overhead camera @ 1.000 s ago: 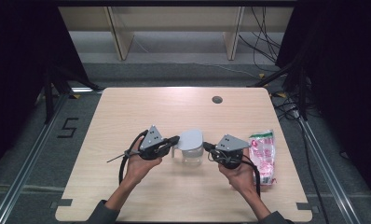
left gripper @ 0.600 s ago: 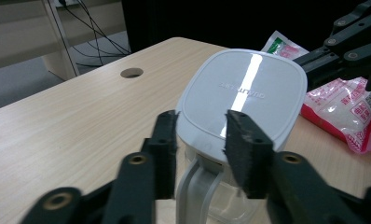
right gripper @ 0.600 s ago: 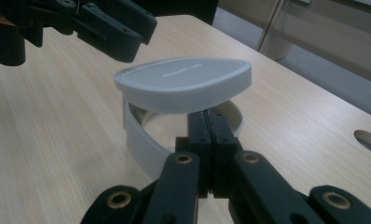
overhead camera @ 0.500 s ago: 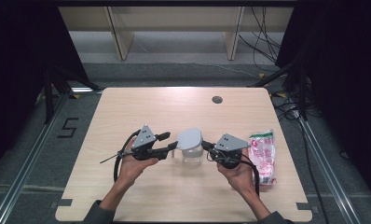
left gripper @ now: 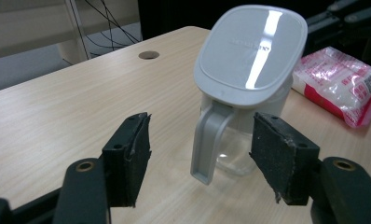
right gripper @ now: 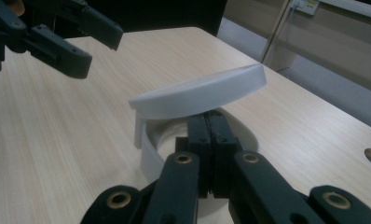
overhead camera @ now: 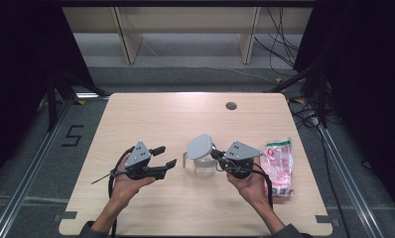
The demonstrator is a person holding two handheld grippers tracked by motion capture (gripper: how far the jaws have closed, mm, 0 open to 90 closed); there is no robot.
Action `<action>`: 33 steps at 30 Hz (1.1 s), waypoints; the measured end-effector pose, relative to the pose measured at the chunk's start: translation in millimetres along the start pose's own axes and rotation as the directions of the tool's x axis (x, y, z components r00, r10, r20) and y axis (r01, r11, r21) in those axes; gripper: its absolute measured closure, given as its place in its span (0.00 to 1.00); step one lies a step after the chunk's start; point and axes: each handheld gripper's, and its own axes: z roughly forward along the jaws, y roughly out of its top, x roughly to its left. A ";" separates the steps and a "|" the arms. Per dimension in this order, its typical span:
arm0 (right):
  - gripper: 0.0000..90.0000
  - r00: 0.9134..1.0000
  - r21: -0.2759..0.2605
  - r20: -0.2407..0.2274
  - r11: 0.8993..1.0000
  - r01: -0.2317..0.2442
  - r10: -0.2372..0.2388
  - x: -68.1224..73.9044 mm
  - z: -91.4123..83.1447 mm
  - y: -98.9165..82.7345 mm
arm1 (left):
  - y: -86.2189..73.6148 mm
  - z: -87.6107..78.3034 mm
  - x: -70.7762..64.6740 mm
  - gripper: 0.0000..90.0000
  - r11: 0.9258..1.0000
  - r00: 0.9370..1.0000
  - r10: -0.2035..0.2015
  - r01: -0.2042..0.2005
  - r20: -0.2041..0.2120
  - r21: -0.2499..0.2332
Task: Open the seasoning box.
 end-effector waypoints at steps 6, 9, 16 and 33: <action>1.00 1.000 -0.003 -0.012 1.000 0.016 -0.016 3.8 5.4 6.1 | -9.2 -5.9 -1.1 0.37 1.000 1.000 -0.002 0.002 -0.004 0.030; 1.00 1.000 -0.012 -0.012 1.000 0.010 -0.011 6.7 8.3 9.0 | -13.7 -8.1 -0.1 0.37 0.999 1.000 -0.011 0.012 -0.014 0.041; 1.00 0.999 -0.024 -0.026 0.999 0.034 -0.034 11.1 12.3 14.6 | -15.6 -10.2 -0.8 0.36 0.999 1.000 -0.017 0.018 -0.010 0.043; 1.00 0.997 -0.033 -0.058 0.998 0.057 -0.058 21.8 23.1 25.0 | -18.6 -11.5 -2.2 0.36 0.999 1.000 -0.006 0.007 -0.023 0.053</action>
